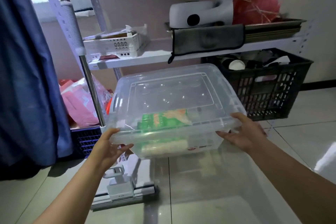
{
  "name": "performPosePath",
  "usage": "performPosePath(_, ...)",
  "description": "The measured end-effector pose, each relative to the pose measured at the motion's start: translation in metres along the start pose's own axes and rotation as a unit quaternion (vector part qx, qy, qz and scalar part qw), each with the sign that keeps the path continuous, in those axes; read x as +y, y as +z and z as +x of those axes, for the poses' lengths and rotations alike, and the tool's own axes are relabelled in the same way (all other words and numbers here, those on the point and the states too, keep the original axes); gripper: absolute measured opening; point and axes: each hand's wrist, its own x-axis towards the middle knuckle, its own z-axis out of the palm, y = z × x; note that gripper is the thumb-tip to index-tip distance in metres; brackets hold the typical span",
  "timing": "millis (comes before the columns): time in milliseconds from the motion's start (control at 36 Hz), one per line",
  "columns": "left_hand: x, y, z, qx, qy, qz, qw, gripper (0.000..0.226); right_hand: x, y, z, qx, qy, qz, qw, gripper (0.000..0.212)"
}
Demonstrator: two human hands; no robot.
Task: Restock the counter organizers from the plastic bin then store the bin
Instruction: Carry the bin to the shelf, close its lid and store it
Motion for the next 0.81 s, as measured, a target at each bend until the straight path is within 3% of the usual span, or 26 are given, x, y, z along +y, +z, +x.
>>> performPosePath(56,0.003,0.001,0.008,0.001,-0.006,0.001,1.0,0.027,0.001,0.004,0.009,-0.005,0.006,-0.024,1.0,0.024)
performPosePath(139,0.007,-0.002,0.018,-0.012,0.014,-0.005,1.0,0.046,0.002,0.004,0.02,-0.037,-0.001,-0.095,0.995,0.053)
performPosePath(222,0.009,-0.004,0.021,-0.102,0.088,0.056,0.989,0.055,0.005,-0.001,0.025,-0.054,-0.055,-0.186,0.979,0.067)
performPosePath(278,0.006,-0.006,0.023,-0.151,0.13,0.105,0.974,0.073,0.005,-0.003,0.027,-0.03,-0.139,-0.242,0.96,0.07)
performPosePath(361,0.002,-0.01,0.025,-0.138,0.15,0.134,0.97,0.096,0.005,-0.008,0.03,-0.074,-0.253,-0.331,0.906,0.078)
performPosePath(444,0.002,-0.011,0.024,-0.096,0.199,0.2,0.954,0.101,0.01,-0.019,0.034,-0.04,-0.278,-0.482,0.83,0.089)
performPosePath(528,0.007,-0.008,0.026,-0.017,0.267,0.276,0.923,0.111,0.01,-0.015,0.043,0.01,-0.336,-0.559,0.758,0.071)
performPosePath(583,0.011,-0.004,0.031,0.057,0.352,0.369,0.858,0.116,0.006,-0.004,0.05,0.03,-0.372,-0.577,0.726,0.063)
performPosePath(639,0.016,0.004,0.036,0.092,0.447,0.458,0.763,0.108,0.001,0.008,0.059,0.053,-0.41,-0.61,0.676,0.053)
performPosePath(750,0.024,0.033,0.05,0.079,0.559,0.607,0.559,0.059,0.0,0.036,0.07,0.122,-0.459,-0.686,0.551,0.041)
performPosePath(806,0.026,0.05,0.058,0.063,0.552,0.645,0.525,0.042,-0.001,0.05,0.073,0.146,-0.48,-0.706,0.499,0.033)
